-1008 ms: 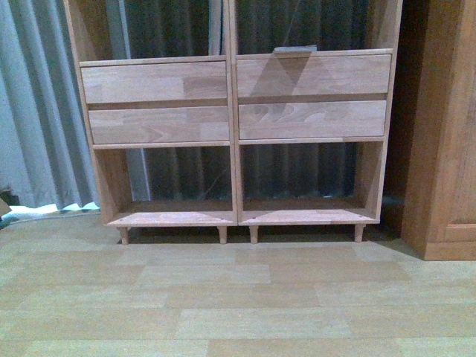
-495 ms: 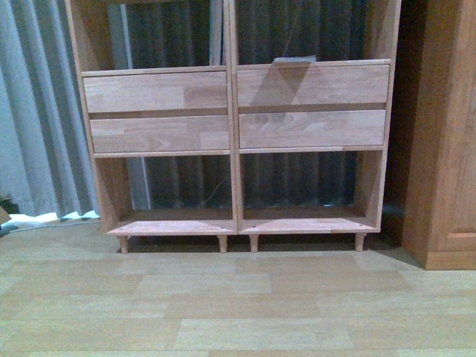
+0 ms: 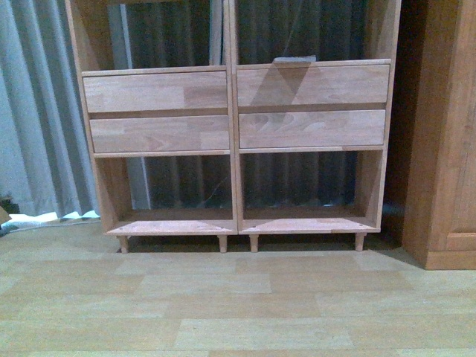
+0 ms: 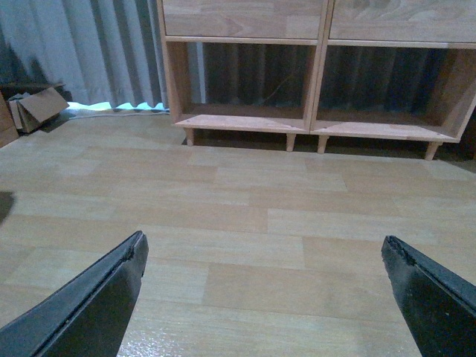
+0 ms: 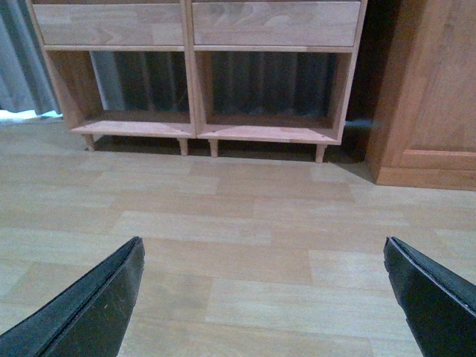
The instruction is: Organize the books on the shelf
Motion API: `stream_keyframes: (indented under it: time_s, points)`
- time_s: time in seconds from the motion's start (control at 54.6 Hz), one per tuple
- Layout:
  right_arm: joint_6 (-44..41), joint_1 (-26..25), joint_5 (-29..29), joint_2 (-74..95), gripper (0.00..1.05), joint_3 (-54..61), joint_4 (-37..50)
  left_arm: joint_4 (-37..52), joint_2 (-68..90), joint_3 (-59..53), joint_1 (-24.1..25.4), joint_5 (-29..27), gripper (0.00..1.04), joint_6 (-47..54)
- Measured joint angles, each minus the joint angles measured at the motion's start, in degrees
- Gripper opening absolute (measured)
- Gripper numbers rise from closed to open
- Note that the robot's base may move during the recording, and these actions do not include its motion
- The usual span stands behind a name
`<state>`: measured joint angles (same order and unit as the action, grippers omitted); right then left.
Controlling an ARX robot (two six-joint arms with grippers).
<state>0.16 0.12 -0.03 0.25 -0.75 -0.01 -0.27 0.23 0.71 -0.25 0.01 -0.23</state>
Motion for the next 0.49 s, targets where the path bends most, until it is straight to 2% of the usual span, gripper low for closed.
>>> stream_keyframes:
  time_s: [0.495]
  points:
    - [0.0, 0.0, 0.0, 0.0, 0.98, 0.0, 0.0, 0.0, 0.0, 0.0, 0.0, 0.0, 0.97, 0.0]
